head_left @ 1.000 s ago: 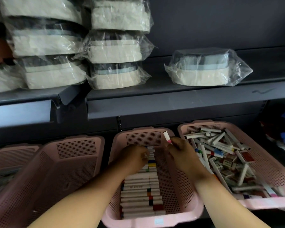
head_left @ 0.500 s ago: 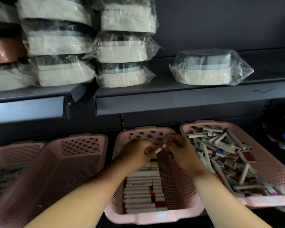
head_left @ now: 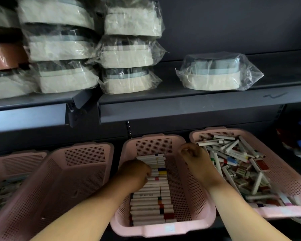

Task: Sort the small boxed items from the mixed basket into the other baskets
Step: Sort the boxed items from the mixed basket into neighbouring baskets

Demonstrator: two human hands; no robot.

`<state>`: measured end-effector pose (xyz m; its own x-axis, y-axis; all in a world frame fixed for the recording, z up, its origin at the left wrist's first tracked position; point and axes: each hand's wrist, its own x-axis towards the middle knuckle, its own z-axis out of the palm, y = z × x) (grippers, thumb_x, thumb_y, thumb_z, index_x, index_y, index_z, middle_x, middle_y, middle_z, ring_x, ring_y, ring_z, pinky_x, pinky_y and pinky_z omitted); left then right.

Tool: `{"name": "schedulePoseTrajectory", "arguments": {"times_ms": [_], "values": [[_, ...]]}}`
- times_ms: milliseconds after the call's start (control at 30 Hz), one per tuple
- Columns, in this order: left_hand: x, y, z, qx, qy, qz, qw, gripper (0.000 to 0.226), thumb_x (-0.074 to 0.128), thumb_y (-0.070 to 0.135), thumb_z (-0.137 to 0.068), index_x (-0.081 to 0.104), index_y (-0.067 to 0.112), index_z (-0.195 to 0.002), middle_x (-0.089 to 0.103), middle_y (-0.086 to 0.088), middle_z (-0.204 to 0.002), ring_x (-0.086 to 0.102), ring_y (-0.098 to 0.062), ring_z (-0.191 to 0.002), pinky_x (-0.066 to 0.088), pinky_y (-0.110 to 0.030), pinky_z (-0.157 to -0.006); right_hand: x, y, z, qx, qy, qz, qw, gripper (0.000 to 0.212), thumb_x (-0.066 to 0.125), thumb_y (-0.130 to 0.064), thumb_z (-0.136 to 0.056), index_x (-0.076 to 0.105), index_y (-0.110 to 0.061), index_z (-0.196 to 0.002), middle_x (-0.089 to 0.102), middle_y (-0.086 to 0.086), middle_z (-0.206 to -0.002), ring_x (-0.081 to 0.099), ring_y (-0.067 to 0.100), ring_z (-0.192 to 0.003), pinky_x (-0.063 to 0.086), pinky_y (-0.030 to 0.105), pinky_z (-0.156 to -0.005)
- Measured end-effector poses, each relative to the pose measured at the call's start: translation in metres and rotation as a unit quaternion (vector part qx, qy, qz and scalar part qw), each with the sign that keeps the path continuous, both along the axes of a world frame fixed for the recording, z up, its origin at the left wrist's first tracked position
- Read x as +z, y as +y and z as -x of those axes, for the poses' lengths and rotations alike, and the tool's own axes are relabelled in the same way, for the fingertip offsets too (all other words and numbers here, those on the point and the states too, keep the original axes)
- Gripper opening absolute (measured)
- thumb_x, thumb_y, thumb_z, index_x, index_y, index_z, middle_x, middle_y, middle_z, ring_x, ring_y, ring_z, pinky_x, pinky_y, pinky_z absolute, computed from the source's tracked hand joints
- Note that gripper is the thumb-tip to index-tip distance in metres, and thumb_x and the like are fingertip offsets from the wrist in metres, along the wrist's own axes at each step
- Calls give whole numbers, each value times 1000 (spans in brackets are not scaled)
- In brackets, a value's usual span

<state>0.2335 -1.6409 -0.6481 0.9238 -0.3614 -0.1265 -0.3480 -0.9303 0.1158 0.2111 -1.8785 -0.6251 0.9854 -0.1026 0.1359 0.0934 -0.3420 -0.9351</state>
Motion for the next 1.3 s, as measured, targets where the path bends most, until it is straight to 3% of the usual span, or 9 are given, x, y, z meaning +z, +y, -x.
{"name": "schedulePoseTrajectory", "arguments": {"times_ms": [433, 567, 733, 800, 933, 1033, 1100, 1167, 1300], "values": [[30, -91, 11, -75, -93, 134, 984, 16, 59, 39, -95, 71, 31, -101, 70, 10, -98, 65, -12, -89, 57, -33, -78, 19, -57, 11, -18, 1, 66, 998, 22, 59, 0, -86, 70, -18, -80, 70, -2, -75, 60, 7, -65, 44, 21, -62], [34, -159, 24, -134, -70, 193, 969, 15, 62, 33, -94, 71, 29, -105, 71, 7, -106, 66, -17, -95, 56, -35, -80, 28, -104, 23, -72, 90, 212, 971, 16, 56, -25, -97, 71, -26, -104, 70, 0, -106, 65, 17, -92, 51, 28, -78], [22, -232, 38, -146, 35, 236, 960, 16, 59, 38, -99, 71, 29, -104, 72, 7, -103, 65, -15, -93, 57, -36, -85, 10, -174, 41, -124, 213, 268, 931, 46, 57, -56, -90, 60, -28, -127, 64, 3, -130, 61, 24, -112, 48, 41, -101], [14, -247, 39, -132, 56, 225, 964, 21, 56, 42, -99, 71, 29, -106, 71, 5, -105, 64, -18, -93, 55, -34, -84, -9, -196, 43, -173, 238, 259, 920, 61, 50, -74, -82, 54, -39, -131, 62, -7, -124, 57, 20, -113, 44, 43, -103], [8, -255, 37, -111, 39, 194, 974, 19, 57, 41, -97, 69, 29, -107, 68, 4, -107, 64, -20, -95, 49, -30, -76, -21, -198, 43, -163, 287, 263, 907, 24, 53, -47, -98, 54, -32, -117, 60, 0, -104, 59, 21, -101, 45, 32, -91], [4, -256, 39, -130, 8, 130, 983, 19, 59, 32, -96, 69, 25, -111, 65, -4, -117, 63, -28, -105, 49, -32, -81, -31, -195, 38, -172, 248, 290, 908, 29, 57, -41, -96, 58, -28, -121, 64, -2, -96, 65, 16, -82, 55, 31, -69], [3, -258, 41, -122, -9, 95, 988, 22, 59, 30, -97, 69, 22, -115, 65, -8, -118, 64, -31, -106, 54, -37, -87, -40, -198, 31, -154, 293, 321, 887, 48, 54, -48, -97, 45, -29, -141, 59, 0, -113, 56, 15, -95, 47, 32, -83], [4, -259, 42, -118, -26, 69, 990, 24, 60, 30, -98, 68, 22, -119, 64, -9, -120, 63, -32, -110, 54, -40, -92, -41, -199, 26, -151, 312, 319, 882, 55, 54, -48, -98, 40, -25, -146, 51, -3, -101, 51, 16, -95, 42, 33, -89], [7, -259, 45, -133, -44, 29, 990, 33, 61, 35, -97, 63, 21, -127, 61, -11, -128, 58, -35, -119, 47, -44, -100, -30, -202, 33, -127, 299, 279, 904, 22, 59, -42, -97, 48, -31, -112, 54, -3, -93, 57, 17, -89, 49, 33, -87]]}}
